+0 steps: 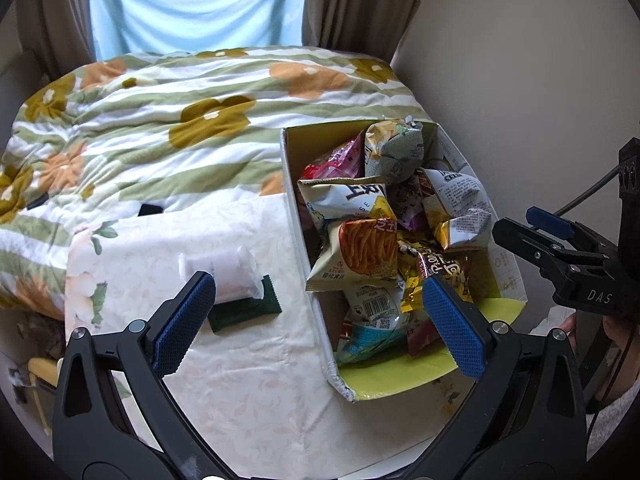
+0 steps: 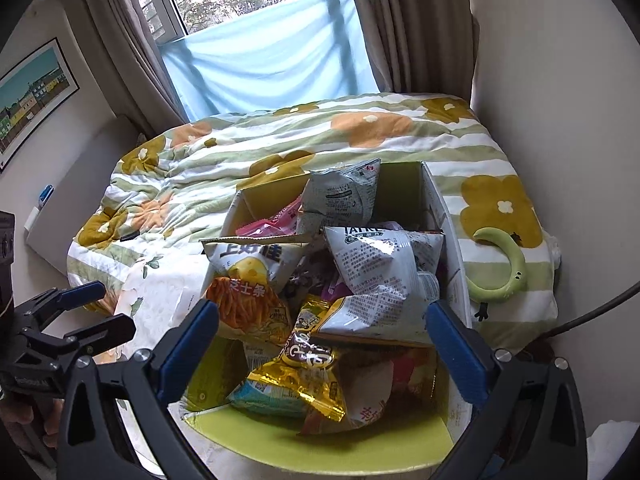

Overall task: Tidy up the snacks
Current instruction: 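Withdraw both tools from the box toward the white packet and green bar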

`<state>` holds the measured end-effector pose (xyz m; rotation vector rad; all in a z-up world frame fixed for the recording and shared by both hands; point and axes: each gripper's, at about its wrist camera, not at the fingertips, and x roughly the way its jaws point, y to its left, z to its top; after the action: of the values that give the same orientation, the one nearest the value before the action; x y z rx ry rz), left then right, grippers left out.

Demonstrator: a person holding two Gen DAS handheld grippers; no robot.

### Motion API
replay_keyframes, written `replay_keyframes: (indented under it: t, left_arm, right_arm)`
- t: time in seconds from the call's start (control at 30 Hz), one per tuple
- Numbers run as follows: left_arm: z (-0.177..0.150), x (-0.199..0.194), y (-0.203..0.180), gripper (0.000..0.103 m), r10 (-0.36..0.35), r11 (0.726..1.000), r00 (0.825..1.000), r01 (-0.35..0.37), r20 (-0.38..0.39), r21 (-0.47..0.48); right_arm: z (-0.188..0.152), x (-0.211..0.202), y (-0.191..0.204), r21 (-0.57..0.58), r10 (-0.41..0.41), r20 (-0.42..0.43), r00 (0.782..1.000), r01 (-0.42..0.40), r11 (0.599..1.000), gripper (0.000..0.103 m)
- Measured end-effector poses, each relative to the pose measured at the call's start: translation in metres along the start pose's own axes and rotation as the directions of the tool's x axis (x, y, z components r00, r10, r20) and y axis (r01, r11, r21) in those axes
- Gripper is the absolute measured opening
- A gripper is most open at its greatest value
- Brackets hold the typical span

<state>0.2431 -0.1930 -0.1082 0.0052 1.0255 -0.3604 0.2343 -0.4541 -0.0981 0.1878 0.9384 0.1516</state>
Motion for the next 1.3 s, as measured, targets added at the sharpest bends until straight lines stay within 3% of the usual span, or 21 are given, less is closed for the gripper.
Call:
replay_keyframes:
  t: [0.4,0.77,1.0,1.3]
  left_arm:
    - [-0.033,-0.056,0.005,0.103,0.096,0.995,0.990,-0.096,0.107,0.000]
    - [-0.075,-0.071,0.086,0.103,0.174,0.979,0.982,-0.165,0.069,-0.119]
    - [-0.070,-0.063,0.142,0.103,0.141,0.984,0.989,-0.135,0.042,-0.117]
    - [-0.030,-0.033,0.203,0.102,0.059,0.996,0.998,-0.057,-0.028,0.063]
  right_arm:
    - [-0.023,-0.053,0.031,-0.079,0.043,0.081,0.996,-0.036,0.996,0.103]
    - [-0.045,-0.039,0.089,-0.137,0.166,0.046,0.985,-0.158,0.978,0.103]
    - [-0.058,-0.017,0.146,-0.173,0.164,0.044,0.986,-0.154,0.973,0.103]
    - [-0.066,0.028,0.214,-0.142,0.094,0.026,0.995,-0.089,0.986,0.103]
